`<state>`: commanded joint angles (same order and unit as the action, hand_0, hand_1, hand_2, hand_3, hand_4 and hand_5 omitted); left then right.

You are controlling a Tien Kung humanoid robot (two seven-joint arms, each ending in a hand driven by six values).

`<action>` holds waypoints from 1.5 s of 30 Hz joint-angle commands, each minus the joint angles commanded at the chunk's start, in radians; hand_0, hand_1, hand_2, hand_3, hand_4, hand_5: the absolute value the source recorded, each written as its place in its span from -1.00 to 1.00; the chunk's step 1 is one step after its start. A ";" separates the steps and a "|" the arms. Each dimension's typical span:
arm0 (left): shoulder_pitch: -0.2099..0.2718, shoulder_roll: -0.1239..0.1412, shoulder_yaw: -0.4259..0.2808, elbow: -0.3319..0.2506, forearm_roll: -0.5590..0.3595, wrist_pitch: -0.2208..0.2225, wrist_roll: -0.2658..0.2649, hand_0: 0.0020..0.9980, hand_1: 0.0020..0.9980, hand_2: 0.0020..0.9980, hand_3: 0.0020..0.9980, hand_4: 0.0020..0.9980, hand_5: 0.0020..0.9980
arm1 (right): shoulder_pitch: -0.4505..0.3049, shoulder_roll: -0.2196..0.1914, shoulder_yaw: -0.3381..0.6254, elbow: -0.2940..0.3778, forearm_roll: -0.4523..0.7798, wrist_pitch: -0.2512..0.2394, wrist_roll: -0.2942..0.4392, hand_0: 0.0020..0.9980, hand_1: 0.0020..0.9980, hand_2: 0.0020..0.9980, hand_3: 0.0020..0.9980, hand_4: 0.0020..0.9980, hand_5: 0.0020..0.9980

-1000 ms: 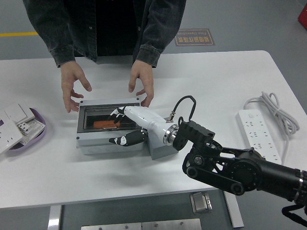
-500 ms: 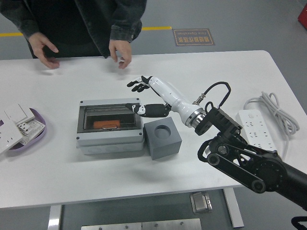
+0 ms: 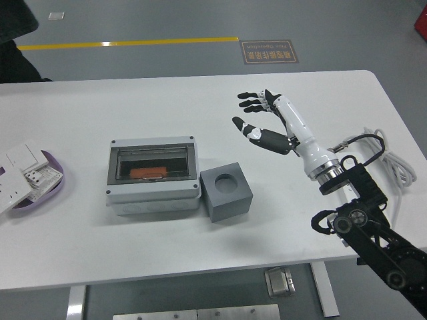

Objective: Pick up the cylinder from the cube,place it in the box,flap close box

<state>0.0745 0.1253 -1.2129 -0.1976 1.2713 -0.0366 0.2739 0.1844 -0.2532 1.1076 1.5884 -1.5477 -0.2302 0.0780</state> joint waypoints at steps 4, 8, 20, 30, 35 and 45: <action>0.002 0.008 -0.008 -0.002 0.012 -0.002 0.005 0.21 0.21 0.11 0.19 0.32 -0.59 | -0.058 0.020 0.076 -0.001 -0.005 0.000 0.007 0.34 0.26 0.28 0.32 0.46 -0.21; 0.003 0.014 -0.033 -0.004 0.041 -0.004 0.012 0.21 0.21 0.11 0.19 0.32 -0.59 | -0.094 0.047 0.140 0.001 -0.021 -0.002 0.010 0.34 0.26 0.28 0.32 0.46 -0.21; 0.007 0.011 -0.065 -0.003 0.062 -0.004 0.012 0.21 0.21 0.11 0.19 0.32 -0.59 | -0.138 0.065 0.248 0.003 -0.061 -0.008 0.004 0.38 0.27 0.28 0.31 0.42 -0.20; 0.002 0.005 -0.070 -0.001 0.051 0.002 0.007 0.21 0.21 0.11 0.20 0.33 -0.59 | -0.144 0.071 0.277 0.000 -0.066 -0.007 0.005 0.40 0.29 0.28 0.31 0.41 -0.19; 0.002 0.001 -0.075 0.000 0.051 0.003 0.008 0.21 0.21 0.11 0.20 0.33 -0.59 | -0.149 0.074 0.299 -0.002 -0.074 -0.006 0.003 0.41 0.29 0.29 0.31 0.40 -0.19; 0.003 0.008 -0.081 0.002 0.050 0.006 0.006 0.21 0.21 0.11 0.20 0.33 -0.59 | -0.152 0.085 0.313 -0.029 -0.013 0.011 0.030 0.41 0.29 0.29 0.30 0.39 -0.18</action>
<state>0.0772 0.1337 -1.2940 -0.1957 1.3210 -0.0309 0.2802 0.0325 -0.1685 1.4211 1.5595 -1.5606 -0.2190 0.1080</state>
